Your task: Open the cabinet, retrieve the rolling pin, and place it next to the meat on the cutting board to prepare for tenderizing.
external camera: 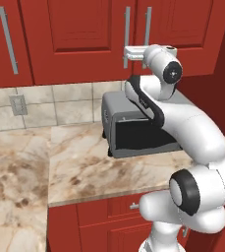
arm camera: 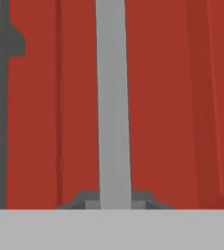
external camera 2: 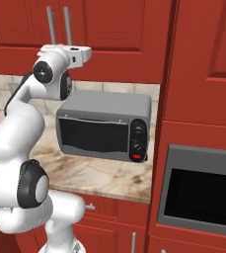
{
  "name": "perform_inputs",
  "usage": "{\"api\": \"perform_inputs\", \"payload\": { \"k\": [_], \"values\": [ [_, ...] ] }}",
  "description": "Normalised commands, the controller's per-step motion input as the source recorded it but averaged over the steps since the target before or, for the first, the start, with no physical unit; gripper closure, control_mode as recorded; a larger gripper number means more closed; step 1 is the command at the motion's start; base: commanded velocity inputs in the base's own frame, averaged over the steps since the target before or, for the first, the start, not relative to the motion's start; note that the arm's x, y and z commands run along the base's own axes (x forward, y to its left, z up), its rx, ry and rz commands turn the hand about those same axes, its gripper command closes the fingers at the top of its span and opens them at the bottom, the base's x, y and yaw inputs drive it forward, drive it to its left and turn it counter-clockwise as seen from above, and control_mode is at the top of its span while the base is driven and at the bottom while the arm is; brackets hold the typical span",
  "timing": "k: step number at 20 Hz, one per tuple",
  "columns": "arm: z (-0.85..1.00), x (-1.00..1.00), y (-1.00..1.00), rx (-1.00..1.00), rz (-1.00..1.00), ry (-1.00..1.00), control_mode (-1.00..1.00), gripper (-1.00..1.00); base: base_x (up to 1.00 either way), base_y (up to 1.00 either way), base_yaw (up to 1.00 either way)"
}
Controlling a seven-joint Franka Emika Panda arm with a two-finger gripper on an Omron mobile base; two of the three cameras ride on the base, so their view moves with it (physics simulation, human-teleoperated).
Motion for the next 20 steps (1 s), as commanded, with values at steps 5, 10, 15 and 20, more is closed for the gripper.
{"api": "perform_inputs", "payload": {
  "k": [5, 10, 15, 20],
  "values": [
    [-0.09, -0.55, -0.27, 0.0, 0.03, 0.0, -1.0, 1.0, 0.0, 0.0, 0.0],
    [-0.16, -0.69, -0.4, 0.0, 0.06, 0.01, -1.0, 1.0, 0.0, 0.0, 0.0],
    [-0.17, -0.6, -0.54, 0.0, 0.1, 0.05, -1.0, 1.0, 0.0, 0.0, 0.0],
    [-0.22, -0.51, -0.63, 0.02, 0.14, 0.06, -1.0, 1.0, 0.0, 0.0, 0.0]
  ]
}}
